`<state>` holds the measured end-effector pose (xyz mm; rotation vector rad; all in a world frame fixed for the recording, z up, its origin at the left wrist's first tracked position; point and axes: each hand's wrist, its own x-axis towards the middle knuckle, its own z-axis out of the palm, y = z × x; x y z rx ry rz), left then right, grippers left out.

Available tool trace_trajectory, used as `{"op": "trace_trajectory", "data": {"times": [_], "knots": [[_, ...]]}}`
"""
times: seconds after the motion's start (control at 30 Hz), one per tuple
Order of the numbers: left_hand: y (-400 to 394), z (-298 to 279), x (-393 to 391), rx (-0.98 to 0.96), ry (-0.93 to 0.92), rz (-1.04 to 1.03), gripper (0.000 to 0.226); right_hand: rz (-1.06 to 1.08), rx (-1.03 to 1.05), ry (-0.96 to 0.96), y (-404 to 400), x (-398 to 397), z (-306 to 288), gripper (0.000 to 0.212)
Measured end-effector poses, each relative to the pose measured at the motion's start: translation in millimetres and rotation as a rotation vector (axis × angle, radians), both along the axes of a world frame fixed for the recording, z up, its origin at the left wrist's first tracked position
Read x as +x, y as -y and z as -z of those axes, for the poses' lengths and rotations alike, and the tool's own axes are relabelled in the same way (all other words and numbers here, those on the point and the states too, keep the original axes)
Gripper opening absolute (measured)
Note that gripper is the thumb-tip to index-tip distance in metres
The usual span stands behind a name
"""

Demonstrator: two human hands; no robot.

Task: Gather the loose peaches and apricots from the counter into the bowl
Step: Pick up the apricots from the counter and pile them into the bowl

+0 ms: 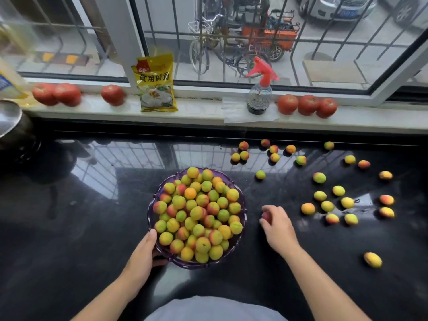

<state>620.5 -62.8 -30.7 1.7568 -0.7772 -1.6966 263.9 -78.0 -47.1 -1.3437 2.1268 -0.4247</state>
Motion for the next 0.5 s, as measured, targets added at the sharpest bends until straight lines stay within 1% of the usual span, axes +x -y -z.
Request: {"op": "trace_trajectory", "data": {"times": [0.07,0.1,0.2,0.33,0.5], "knots": [[0,0,0,-0.006,-0.004,0.015,0.042,0.119,0.051,0.183,-28,13,-6,0.035],[0,0,0,-0.009,-0.003,0.022,0.042,0.161,0.067,0.248,-39,18,-11,0.033],[0,-1,2,-0.015,-0.004,0.028,0.041,0.215,0.073,0.409,-56,29,-35,0.031],[1,2,5,-0.008,-0.019,0.035,0.04,0.197,-0.01,0.518,-46,34,-66,0.032],[1,5,3,0.017,-0.052,0.0,0.041,0.046,-0.018,0.55,-31,35,-88,0.036]]}}
